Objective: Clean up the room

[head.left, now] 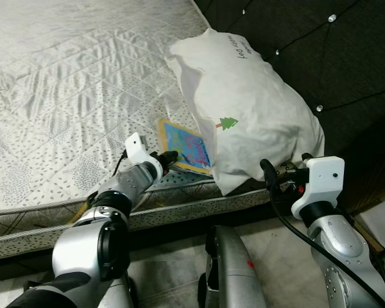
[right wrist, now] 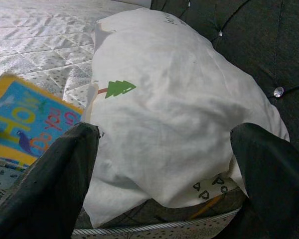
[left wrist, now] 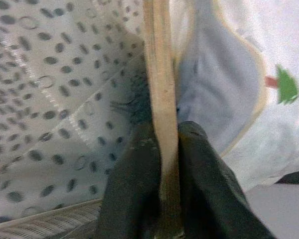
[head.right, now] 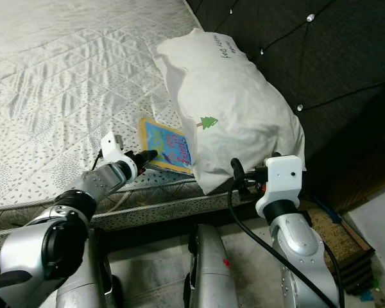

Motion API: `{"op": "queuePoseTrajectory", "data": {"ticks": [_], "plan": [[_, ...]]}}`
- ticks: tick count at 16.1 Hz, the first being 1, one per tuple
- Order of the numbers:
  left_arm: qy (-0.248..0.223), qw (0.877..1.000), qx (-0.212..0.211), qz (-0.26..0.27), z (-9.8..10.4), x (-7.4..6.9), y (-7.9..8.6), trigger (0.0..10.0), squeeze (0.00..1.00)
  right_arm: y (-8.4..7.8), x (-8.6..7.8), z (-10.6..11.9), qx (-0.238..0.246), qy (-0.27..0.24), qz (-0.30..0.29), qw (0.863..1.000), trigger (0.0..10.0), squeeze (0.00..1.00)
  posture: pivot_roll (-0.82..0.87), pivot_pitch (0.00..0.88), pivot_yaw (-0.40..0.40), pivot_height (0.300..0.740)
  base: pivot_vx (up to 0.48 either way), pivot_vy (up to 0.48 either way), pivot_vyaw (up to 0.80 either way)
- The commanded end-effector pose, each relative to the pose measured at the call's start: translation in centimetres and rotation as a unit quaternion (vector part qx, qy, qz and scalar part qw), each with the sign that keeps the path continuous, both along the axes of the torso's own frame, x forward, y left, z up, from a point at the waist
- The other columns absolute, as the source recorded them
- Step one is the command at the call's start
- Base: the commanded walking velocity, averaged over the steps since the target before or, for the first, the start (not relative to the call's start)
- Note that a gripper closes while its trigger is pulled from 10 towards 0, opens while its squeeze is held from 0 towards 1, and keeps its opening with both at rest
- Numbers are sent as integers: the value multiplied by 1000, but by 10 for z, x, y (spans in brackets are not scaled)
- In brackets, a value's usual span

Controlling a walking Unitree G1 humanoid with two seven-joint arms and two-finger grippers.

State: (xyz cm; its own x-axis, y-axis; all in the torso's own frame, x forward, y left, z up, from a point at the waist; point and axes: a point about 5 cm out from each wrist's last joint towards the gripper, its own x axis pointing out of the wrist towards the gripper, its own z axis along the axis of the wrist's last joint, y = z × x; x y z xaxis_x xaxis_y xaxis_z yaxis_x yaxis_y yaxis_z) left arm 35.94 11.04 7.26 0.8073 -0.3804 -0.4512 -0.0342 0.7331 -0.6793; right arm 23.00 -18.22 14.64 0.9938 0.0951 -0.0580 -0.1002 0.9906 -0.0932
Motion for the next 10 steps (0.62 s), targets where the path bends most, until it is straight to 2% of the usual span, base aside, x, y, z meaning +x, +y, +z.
{"op": "queuePoseTrajectory", "data": {"ticks": [1, 10], "plan": [[7, 1000, 12, -18, -1, -1, -4, 10000, 1000, -2, 1, 0, -7, 2, -3, 1000, 10000, 0, -251, 66, -129, 551, 0, 0, 0], [-22, 998, 59, 17, 12, 10, 25, 10000, 1000, -1, 7, -3, -10, -3, -3, 1000, 10000, 0, -232, 46, -123, 551, 0, 0, 0]]}}
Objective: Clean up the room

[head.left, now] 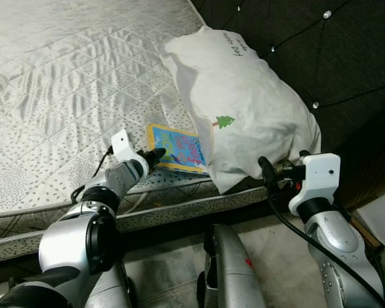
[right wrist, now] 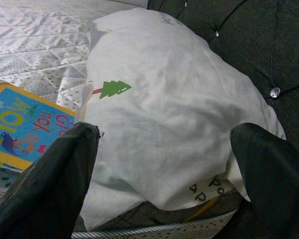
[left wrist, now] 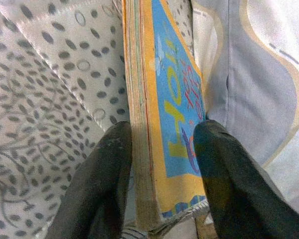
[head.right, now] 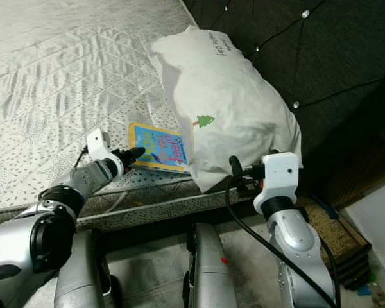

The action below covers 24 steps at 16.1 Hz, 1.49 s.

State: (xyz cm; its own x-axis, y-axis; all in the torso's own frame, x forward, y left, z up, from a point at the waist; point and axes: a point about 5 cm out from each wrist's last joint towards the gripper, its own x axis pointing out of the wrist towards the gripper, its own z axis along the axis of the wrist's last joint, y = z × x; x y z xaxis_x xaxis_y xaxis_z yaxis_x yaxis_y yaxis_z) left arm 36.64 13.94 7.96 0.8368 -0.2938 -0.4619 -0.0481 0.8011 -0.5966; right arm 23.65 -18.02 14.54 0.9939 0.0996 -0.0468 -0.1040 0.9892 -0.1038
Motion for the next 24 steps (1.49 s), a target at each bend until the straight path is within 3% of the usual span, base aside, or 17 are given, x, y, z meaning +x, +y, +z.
{"op": "queuePoseTrajectory", "data": {"ticks": [1, 10, 13, 14, 17, 19, 22, 24], "plan": [[-7, 1000, 7, -4, 6, 4, -3, 10000, 1000, -3, 1, -2, -5, 3, -5, 1000, 10000, 0, -231, 46, -122, 551, 0, 0, 0], [-15, 999, 43, -2, 7, 5, 0, 10000, 1000, -1, 8, -6, -4, -3, -8, 1000, 10000, 0, -205, 30, -106, 551, 0, 0, 0], [-80, 993, 92, 7, 15, 8, 3, 10000, 1000, 11, 19, -8, 13, -14, -3, 1000, 10000, 0, -155, 5, -80, 551, 0, 0, 0], [-81, 992, 97, 10, 14, 8, 4, 10000, 1000, 11, 19, -9, 15, -15, -3, 1000, 10000, 0, -155, 5, -80, 551, 0, 0, 0], [-148, 969, 190, 56, 13, -11, 32, 10000, 1000, 18, 34, -12, 38, -19, 2, 999, 10000, 0, -71, 0, -66, 551, 0, 0, 0], [-197, 941, 263, 80, 20, -32, 51, 10000, 1000, 29, 47, -19, 70, -3, 13, 997, 10000, 0, -17, 0, -61, 551, 0, 0, 0], [-235, 909, 330, 101, 34, -47, 59, 10000, 1000, 37, 66, -19, 84, 0, 23, 996, 10000, 0, 29, 0, -62, 551, 0, 0, 0], [-260, 898, 337, 113, 48, -55, 55, 10000, 1000, 32, 77, -19, 54, -4, -11, 998, 10000, 0, 53, 0, -62, 551, 0, 0, 0]]}}
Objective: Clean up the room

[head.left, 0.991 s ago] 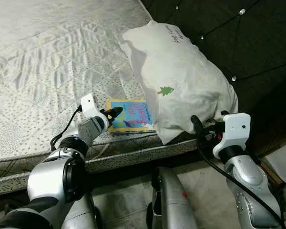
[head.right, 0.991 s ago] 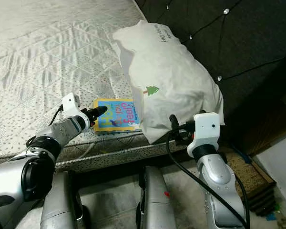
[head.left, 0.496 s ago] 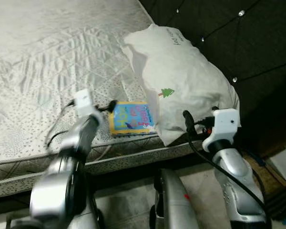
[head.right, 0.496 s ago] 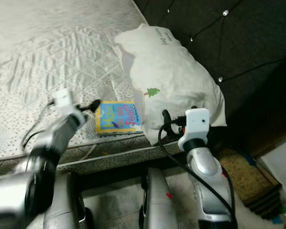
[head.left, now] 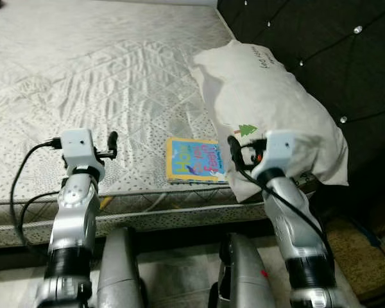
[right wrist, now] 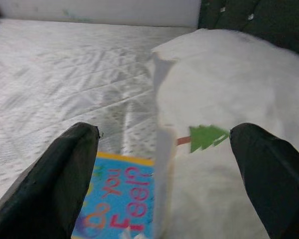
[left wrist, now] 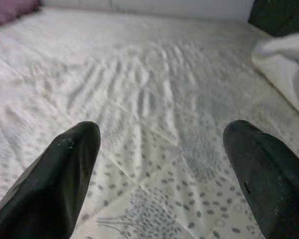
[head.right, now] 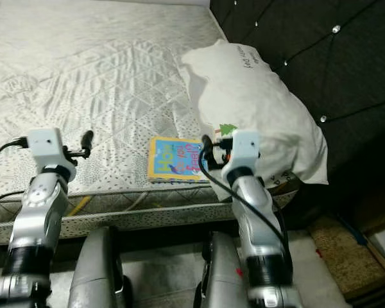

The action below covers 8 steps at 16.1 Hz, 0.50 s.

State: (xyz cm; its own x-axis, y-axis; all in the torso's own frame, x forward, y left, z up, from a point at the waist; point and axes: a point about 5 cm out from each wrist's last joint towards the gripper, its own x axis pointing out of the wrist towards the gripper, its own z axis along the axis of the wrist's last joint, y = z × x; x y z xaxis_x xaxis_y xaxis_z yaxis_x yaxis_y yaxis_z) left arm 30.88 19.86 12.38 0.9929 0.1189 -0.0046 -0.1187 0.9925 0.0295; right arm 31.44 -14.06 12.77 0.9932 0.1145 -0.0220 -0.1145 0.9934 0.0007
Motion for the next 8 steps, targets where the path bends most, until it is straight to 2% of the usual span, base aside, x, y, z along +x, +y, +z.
{"op": "queuePoseTrajectory", "data": {"ticks": [1, 2, 3, 4, 6, 8], "plan": [[-25, 999, 35, -9, 13, -2, -6, 10000, 0, -8, 4, 2, -24, -13, -15, 999, 10000, 0, 44, 0, -66, 551, 0, 0, 0], [-38, 997, 62, -12, 16, -6, -6, 10000, 0, -9, 5, 2, 2, -18, -15, 1000, 10000, 0, 40, 0, -70, 551, 0, 0, 0], [-54, 996, 55, -45, 18, -11, -11, 10000, 0, -12, 6, 1, 7, -12, -42, 999, 10000, 0, 33, 0, -71, 551, 0, 0, 0], [-47, 997, 40, -53, 13, -15, -14, 10000, 0, -8, 1, 0, 31, 8, -18, 999, 10000, 0, 24, 0, -68, 551, 0, 0, 0], [-27, 998, 33, -49, 2, -22, -15, 10000, 0, -4, -6, 0, 17, -18, -4, 1000, 10000, 0, 17, 0, -62, 551, 0, 0, 0], [-10, 998, -3, -69, -5, -28, -19, 10000, 0, -5, -5, 2, 31, -28, -17, 999, 10000, 0, 19, 0, -57, 551, 0, 0, 0]]}}
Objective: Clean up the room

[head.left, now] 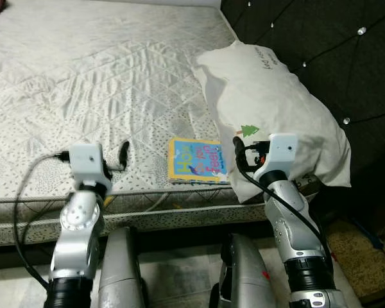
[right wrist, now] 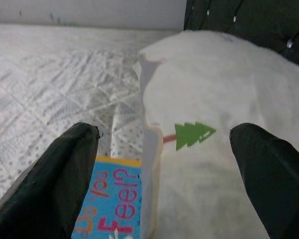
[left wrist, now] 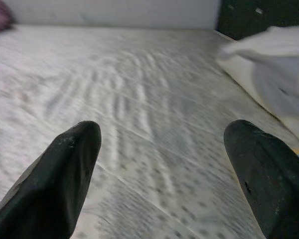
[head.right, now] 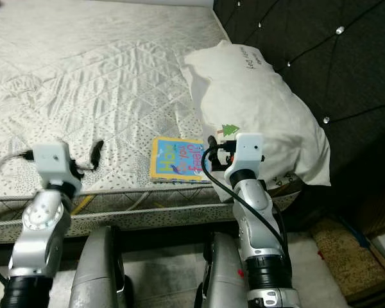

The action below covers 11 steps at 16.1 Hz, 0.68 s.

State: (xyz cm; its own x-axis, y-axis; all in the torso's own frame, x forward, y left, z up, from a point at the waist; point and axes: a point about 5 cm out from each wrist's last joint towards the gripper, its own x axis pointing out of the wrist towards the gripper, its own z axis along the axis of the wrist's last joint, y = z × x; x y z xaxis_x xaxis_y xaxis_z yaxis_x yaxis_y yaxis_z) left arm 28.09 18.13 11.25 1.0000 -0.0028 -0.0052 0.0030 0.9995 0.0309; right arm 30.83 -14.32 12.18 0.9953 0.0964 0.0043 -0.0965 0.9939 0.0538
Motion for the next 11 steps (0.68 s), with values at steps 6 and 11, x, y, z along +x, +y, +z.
{"op": "queuePoseTrajectory", "data": {"ticks": [6, 11], "plan": [[23, 1000, 0, -5, -7, -5, 9, 10000, 0, 11, -1, 2, 29, -15, 28, 999, 10000, 0, 37, 0, -51, 611, 0, 0, 0], [32, 999, 13, -32, -11, 4, -8, 10000, 0, 3, -11, -7, 27, -4, 13, 1000, 10000, 0, 5, 0, -42, 664, 0, 0, 0]]}}
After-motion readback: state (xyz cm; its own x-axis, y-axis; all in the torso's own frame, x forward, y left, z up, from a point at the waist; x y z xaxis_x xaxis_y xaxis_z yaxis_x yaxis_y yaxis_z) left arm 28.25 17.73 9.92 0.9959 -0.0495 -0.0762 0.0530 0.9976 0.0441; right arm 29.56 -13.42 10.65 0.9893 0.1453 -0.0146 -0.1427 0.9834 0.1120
